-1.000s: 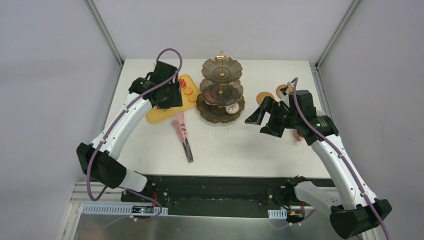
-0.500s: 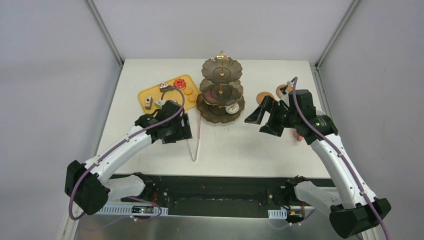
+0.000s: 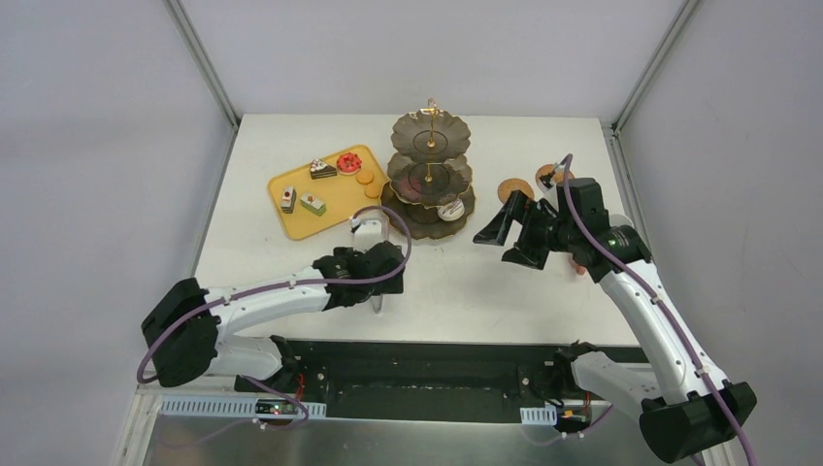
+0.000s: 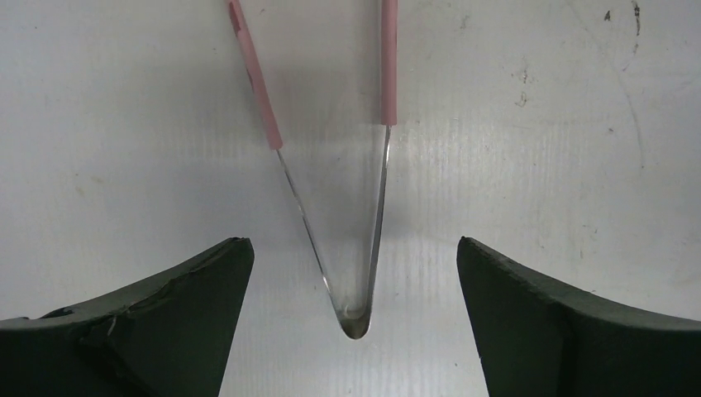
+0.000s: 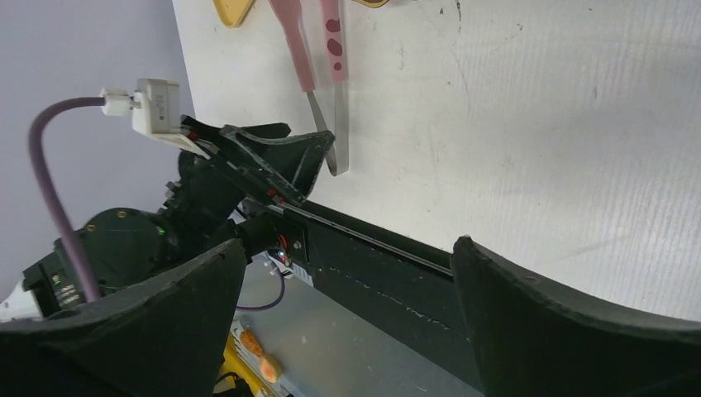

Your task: Serve the afternoon tea

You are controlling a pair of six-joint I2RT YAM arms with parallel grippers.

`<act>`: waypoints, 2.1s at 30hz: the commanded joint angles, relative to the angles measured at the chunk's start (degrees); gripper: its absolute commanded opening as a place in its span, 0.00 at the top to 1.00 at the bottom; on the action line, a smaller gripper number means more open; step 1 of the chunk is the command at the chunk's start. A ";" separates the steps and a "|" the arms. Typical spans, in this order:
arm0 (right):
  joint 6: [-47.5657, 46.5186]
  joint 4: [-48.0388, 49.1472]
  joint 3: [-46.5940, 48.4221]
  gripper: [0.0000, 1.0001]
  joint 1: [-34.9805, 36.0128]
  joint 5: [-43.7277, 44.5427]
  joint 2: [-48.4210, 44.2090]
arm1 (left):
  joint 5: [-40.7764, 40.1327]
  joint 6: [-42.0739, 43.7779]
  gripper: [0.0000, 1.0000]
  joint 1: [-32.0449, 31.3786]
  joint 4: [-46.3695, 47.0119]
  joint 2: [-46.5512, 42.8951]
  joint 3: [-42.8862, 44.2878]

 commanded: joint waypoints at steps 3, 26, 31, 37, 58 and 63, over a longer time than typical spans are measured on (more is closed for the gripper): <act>0.89 0.51 0.63 0.01 -0.31 -0.06 -2.57 | -9.98 0.99 0.02 -3.75 8.22 6.28 -1.83; 2.39 -1.89 0.34 0.01 -0.30 -0.16 -4.42 | -19.83 4.27 0.26 -6.21 25.31 12.15 -10.75; 2.81 -1.78 0.19 0.01 -0.33 -0.16 -4.51 | -19.01 3.51 0.32 -6.28 25.68 13.42 -11.47; 2.81 -1.75 0.98 0.01 -0.30 -0.16 -3.84 | -18.37 3.46 0.42 -6.39 26.35 13.57 -12.04; 2.48 -0.48 1.23 0.01 -0.32 0.53 -2.30 | -15.01 -0.52 0.52 -4.94 -7.71 7.06 6.94; 2.01 0.01 2.45 0.01 -0.31 0.54 -1.09 | -10.48 0.66 0.53 -2.01 -18.62 3.83 14.74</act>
